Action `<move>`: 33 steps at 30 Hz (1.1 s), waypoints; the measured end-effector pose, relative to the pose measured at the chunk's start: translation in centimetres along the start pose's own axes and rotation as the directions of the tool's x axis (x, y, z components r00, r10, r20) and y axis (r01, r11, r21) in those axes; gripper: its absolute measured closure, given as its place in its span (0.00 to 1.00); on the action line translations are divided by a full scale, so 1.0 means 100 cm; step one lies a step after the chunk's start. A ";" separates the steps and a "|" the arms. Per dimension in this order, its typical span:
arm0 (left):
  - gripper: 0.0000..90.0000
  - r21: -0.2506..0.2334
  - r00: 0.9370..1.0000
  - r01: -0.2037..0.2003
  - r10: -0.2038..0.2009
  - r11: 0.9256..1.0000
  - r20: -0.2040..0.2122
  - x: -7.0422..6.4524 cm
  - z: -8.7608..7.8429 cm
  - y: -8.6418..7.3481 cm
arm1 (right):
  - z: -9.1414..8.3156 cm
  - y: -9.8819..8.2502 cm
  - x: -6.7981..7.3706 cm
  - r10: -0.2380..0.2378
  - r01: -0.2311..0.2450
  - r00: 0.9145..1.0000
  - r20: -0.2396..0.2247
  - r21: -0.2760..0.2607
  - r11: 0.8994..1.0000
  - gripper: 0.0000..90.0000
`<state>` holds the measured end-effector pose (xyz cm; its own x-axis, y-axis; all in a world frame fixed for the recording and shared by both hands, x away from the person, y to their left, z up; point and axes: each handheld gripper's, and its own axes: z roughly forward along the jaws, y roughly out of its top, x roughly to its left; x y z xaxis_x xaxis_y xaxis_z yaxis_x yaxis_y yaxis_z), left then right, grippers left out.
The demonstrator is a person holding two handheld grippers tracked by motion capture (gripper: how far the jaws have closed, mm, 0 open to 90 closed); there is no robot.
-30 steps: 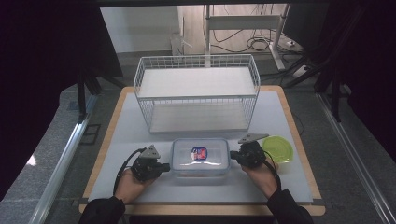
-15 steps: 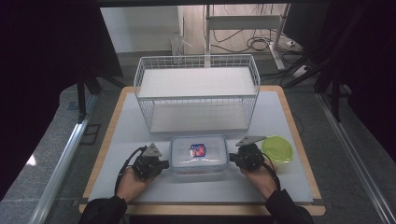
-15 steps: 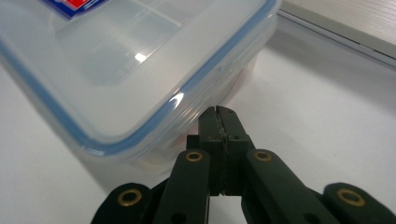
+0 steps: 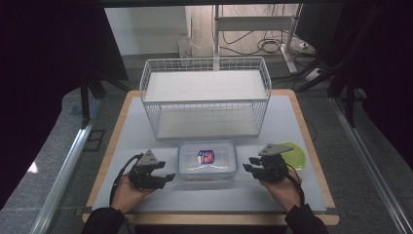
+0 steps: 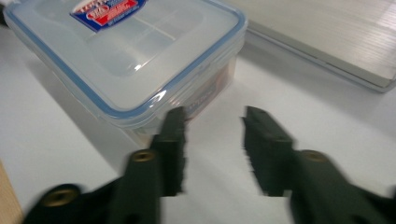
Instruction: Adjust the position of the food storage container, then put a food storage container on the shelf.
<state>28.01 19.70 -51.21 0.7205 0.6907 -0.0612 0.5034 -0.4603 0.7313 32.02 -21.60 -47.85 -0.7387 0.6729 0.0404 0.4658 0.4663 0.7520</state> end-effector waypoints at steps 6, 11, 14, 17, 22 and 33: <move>0.12 -0.018 1.000 -0.007 0.007 1.000 -0.004 -0.001 -0.003 -0.004 | 0.004 -0.001 -0.002 -0.025 0.025 1.000 -0.014 -0.028 0.999 0.30; 0.02 -0.070 1.000 -0.022 0.021 0.997 -0.009 0.003 -0.003 -0.006 | 0.007 0.001 0.001 -0.050 0.049 0.999 -0.019 -0.051 0.997 0.10; 0.00 -0.093 1.000 -0.020 0.018 0.995 -0.019 0.004 -0.003 -0.006 | 0.012 0.001 0.003 -0.072 0.072 0.997 -0.003 -0.040 0.997 0.04; 0.00 -0.106 1.000 -0.011 0.008 0.994 -0.028 0.005 -0.003 -0.005 | 0.014 0.002 0.005 -0.071 0.070 0.997 -0.019 -0.039 0.997 0.01; 0.01 -0.082 1.000 0.009 -0.010 0.997 -0.008 0.003 -0.002 -0.001 | 0.012 0.007 0.007 -0.067 0.066 0.998 -0.022 -0.052 0.996 0.01; 0.00 -0.084 0.997 0.043 -0.037 0.996 0.071 0.000 0.001 0.018 | 0.021 0.022 0.009 -0.012 0.009 0.997 -0.070 -0.042 0.999 0.01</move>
<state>28.97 18.75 -49.94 0.7332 0.6661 -0.1366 0.4924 -0.3816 0.7823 33.41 -18.75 -47.55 -0.7766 0.6252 0.0774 0.4380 0.4476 0.7796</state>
